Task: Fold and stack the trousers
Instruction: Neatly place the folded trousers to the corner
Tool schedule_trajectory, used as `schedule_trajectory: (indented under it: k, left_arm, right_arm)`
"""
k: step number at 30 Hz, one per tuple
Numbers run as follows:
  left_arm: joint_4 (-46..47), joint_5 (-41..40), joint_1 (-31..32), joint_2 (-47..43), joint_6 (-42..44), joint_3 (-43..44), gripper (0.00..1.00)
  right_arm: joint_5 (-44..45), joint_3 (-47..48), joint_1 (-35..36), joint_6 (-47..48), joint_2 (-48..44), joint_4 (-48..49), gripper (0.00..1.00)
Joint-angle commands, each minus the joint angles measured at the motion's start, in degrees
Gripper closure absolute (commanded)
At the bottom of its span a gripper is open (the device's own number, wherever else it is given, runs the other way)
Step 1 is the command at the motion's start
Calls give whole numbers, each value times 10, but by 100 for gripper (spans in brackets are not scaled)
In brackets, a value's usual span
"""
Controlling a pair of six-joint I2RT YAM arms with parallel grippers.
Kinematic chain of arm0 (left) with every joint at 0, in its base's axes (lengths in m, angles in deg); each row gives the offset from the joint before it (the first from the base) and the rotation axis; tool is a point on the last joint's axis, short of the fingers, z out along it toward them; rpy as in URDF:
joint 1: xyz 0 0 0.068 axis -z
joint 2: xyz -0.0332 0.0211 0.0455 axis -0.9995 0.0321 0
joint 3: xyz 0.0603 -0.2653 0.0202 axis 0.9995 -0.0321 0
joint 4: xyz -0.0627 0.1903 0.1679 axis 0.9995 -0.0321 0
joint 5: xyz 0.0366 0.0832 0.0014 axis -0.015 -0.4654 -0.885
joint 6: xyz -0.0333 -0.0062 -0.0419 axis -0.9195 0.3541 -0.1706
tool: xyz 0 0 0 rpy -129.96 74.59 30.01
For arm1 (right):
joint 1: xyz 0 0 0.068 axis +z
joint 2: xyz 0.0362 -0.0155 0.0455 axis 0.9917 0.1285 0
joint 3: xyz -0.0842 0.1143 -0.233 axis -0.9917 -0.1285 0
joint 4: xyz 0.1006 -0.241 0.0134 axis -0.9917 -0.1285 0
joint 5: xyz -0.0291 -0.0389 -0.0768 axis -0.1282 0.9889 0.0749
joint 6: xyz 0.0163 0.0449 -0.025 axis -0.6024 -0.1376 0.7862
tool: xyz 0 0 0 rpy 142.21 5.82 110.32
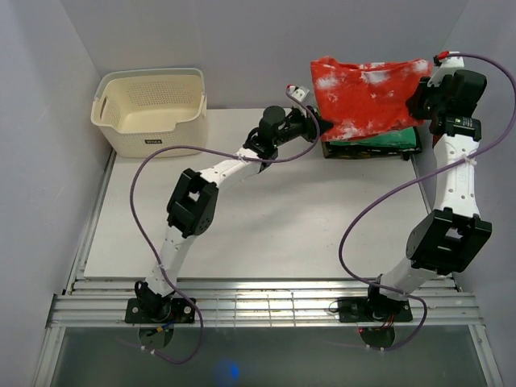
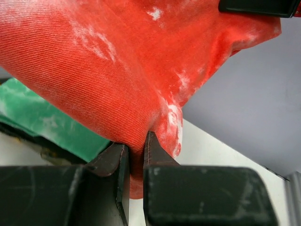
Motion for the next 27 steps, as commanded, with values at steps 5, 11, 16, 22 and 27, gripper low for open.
schedule_trajectory:
  k: [5, 11, 16, 22, 27]
  left_arm:
    - [208, -36, 3, 176, 52, 212, 100]
    - [232, -61, 8, 288, 115, 308, 100]
    - [245, -75, -5, 317, 134, 320, 100]
    - [245, -60, -16, 325, 147, 345, 100]
    - [239, -86, -16, 338, 155, 347, 100]
  right_arm:
    - [114, 24, -25, 8, 73, 193, 92]
    - [147, 14, -31, -8, 131, 271, 92]
    - [177, 9, -32, -8, 166, 297, 92]
    - [186, 13, -33, -7, 178, 314, 92]
    - [197, 23, -34, 0, 200, 316, 92]
